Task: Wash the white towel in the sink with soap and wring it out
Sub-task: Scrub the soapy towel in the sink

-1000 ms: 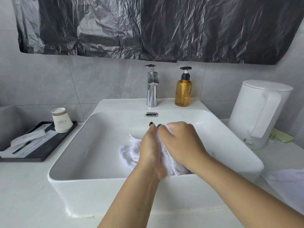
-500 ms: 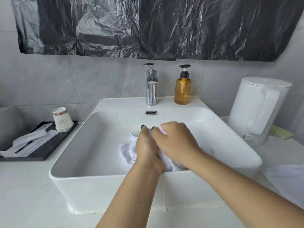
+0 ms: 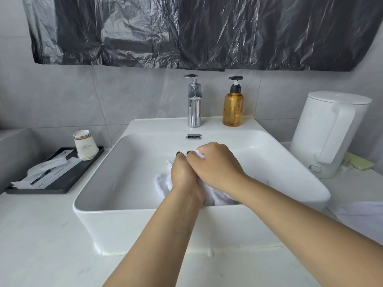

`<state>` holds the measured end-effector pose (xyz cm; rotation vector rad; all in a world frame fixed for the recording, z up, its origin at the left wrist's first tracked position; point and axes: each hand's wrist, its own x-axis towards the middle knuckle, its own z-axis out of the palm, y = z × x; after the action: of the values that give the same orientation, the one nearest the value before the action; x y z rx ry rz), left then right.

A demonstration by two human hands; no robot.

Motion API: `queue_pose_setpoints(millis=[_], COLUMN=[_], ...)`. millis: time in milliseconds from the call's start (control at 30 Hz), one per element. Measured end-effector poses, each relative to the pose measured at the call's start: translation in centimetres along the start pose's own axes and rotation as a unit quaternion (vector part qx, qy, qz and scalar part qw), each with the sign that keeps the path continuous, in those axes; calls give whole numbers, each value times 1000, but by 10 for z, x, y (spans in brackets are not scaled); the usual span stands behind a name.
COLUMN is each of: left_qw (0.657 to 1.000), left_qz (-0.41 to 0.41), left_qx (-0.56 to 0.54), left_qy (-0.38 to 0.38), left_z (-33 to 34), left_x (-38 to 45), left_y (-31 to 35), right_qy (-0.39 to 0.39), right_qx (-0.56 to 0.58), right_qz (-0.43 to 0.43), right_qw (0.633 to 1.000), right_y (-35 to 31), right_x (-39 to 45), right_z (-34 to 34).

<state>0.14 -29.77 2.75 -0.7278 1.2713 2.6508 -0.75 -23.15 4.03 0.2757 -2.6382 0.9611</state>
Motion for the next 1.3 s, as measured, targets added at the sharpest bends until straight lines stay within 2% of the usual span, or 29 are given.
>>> queue_pose_setpoints(millis=[100,200,300,433,533,667,800,933,1033,1133,1233,1300], left_qw=[998,994,997,999,999,996,995,1000,999,995,988,989], left_qz=[-15,-29,-31,-18,-20,-14,-40,-13,-21,-7,-30,-40], left_qx=[46,83,70,28,5,51,72,5,18,18,21,23], left_qy=[-40,-62,-30,29,-26,-75,-51,-2,-44,-96,-151,-144], left_z=[5,8,5,-2,-2,0,-3,-7,-6,-5,-8,-10], left_x=[-5,-6,-6,-1,1,8,0,3,-1,0,-1,1], left_y=[3,6,7,6,2,-4,2,4,3,3,3,3], right_qy=[32,20,7,-46,-41,2,-14,-53,-59,-31,-22,-30], right_qx=[46,72,70,25,37,44,65,20,-16,-10,5,30], right_qz=[35,87,93,49,48,72,112,50,14,5,40,80], right_qw=[998,993,993,997,997,996,991,997,998,999,999,996], right_y=[8,15,12,-1,-1,11,18,-3,-11,-9,-2,3], right_x=[16,31,28,-2,-2,25,32,6,-4,4,21,30], right_z=[-3,-9,-6,0,-5,-5,-1,0,-10,-12,-8,-8])
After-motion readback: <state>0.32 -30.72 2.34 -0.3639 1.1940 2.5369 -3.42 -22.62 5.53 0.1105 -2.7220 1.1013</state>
